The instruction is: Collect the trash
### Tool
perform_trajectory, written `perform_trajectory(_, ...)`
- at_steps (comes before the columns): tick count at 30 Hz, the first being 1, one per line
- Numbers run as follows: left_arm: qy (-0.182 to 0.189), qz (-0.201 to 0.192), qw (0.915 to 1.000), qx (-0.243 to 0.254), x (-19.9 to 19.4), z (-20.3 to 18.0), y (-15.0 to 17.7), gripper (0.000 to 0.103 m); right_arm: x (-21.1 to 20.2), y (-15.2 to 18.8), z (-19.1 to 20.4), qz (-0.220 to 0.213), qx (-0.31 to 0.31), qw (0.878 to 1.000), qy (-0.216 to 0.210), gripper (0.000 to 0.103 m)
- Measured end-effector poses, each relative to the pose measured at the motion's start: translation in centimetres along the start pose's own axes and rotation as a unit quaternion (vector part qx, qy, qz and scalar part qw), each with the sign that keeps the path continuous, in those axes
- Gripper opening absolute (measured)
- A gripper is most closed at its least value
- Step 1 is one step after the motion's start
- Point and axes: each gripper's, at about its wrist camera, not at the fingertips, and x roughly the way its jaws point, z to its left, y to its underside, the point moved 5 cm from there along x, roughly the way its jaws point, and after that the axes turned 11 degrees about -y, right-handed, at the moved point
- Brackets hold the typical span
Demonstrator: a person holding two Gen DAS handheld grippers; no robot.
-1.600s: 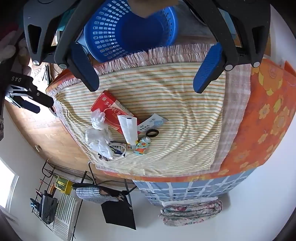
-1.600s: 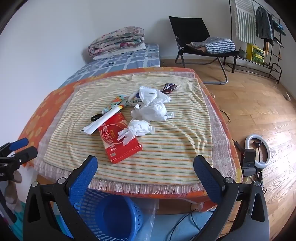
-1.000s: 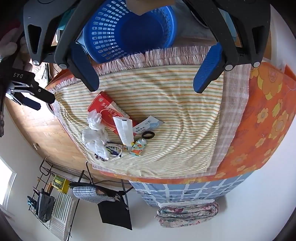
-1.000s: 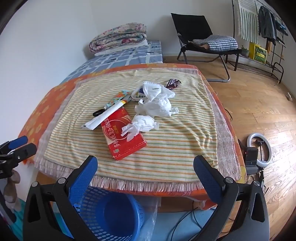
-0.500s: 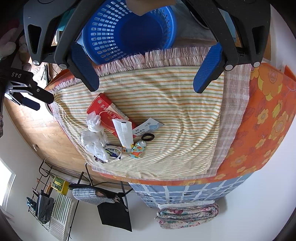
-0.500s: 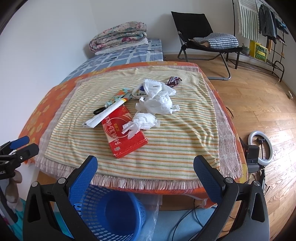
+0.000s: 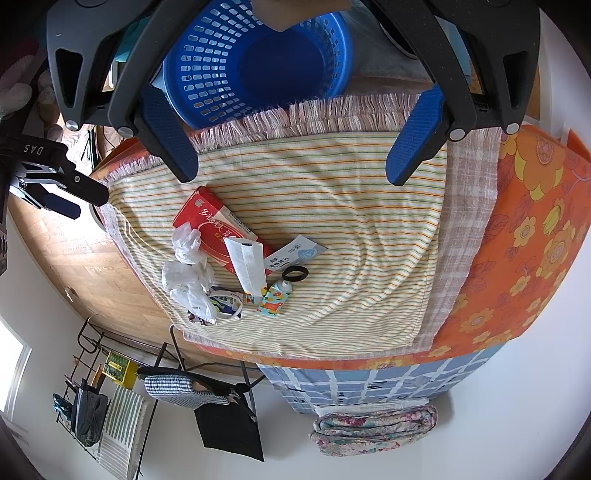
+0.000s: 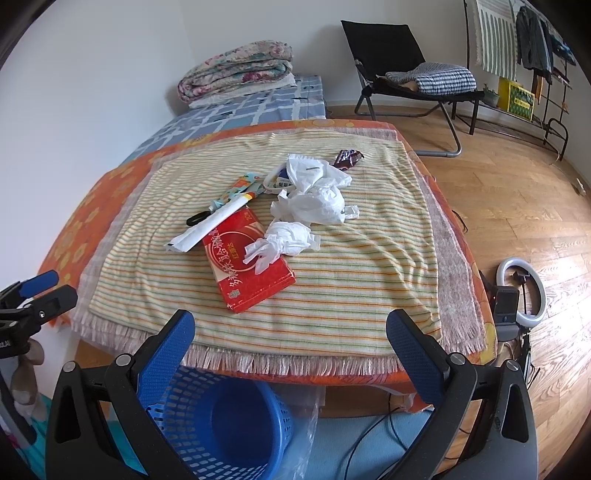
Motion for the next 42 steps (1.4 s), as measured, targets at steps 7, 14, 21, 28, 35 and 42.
perform_trajectory(7, 0.0, 0.001, 1.0, 0.0, -0.01, 0.04, 0.03, 0.103, 0.01, -0.02, 0.0, 0.0, 0.0, 1.0, 0.001, 0.103)
perform_trajectory(14, 0.0, 0.001, 1.0, 0.0, 0.0, 0.03, 0.06, 0.103, 0.05, 0.15, -0.01, 0.002, 0.001, 1.0, 0.0, 0.103)
perform_trajectory(21, 0.0, 0.001, 1.0, 0.001, -0.01, 0.01, 0.06, 0.103, 0.14, 0.18, -0.04, 0.005, 0.005, 1.0, -0.004, 0.103)
perform_trajectory(28, 0.0, 0.002, 1.0, 0.0, 0.09, 0.0, 0.22, 0.103, 0.19, 0.22, -0.09, 0.009, 0.007, 1.0, -0.004, 0.103)
perform_trajectory(35, 0.001, 0.007, 1.0, 0.001, 0.56, 0.05, 0.72, 0.103, 0.31, 0.25, -0.08, 0.011, 0.003, 1.0, 0.002, 0.103)
perform_trajectory(42, 0.002, 0.012, 0.9999, 0.002, 0.83, -0.21, 0.81, 0.103, 0.32, 0.12, -0.64, 0.007, 0.004, 1.0, 0.01, 0.103)
